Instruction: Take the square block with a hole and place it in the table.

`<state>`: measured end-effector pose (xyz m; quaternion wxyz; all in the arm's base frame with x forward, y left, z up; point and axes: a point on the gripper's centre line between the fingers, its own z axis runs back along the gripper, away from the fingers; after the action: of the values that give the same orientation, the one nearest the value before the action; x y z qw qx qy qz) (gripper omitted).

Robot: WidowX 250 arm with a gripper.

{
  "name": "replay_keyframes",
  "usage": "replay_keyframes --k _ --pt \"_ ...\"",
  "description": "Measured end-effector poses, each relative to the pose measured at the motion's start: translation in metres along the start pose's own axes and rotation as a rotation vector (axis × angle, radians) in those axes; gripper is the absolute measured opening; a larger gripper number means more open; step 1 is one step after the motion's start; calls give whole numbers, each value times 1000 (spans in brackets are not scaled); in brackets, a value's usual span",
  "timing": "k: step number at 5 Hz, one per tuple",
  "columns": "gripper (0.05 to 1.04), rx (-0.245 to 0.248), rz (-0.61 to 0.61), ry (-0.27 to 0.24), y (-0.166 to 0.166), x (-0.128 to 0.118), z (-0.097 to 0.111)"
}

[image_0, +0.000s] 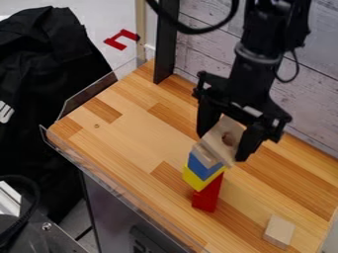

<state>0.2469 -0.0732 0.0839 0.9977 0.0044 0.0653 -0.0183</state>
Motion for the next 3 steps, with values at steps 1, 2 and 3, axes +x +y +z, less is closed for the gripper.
replay_keyframes --k 1,2,3 --pt "770 -15 30 -32 5 1 17" --pt "769 -73 99 -92 13 8 47" --pt "769 -156 211 -128 38 25 71"
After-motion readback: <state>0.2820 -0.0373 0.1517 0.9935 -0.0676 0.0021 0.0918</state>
